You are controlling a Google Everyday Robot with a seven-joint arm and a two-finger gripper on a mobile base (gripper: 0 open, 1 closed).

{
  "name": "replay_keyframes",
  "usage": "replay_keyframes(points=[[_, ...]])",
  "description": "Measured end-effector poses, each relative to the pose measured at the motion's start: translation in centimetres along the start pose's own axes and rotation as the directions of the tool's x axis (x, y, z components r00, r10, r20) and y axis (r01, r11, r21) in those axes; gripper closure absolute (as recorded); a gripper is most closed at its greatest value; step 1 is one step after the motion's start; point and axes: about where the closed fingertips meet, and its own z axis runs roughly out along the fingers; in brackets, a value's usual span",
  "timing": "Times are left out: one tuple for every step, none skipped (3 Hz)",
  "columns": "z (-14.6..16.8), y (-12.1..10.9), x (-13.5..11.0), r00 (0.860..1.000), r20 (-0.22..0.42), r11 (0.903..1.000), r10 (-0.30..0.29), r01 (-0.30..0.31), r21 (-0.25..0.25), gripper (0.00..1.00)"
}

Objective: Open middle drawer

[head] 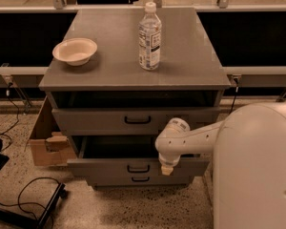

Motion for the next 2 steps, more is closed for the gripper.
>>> replay_keyframes(points=[[-0.1,-0.02,0.0,1.0,0.0,1.0,0.0,0.0,0.0,0.0],[-0.1,-0.01,0.0,1.0,0.0,1.0,0.0,0.0,0.0,0.0]])
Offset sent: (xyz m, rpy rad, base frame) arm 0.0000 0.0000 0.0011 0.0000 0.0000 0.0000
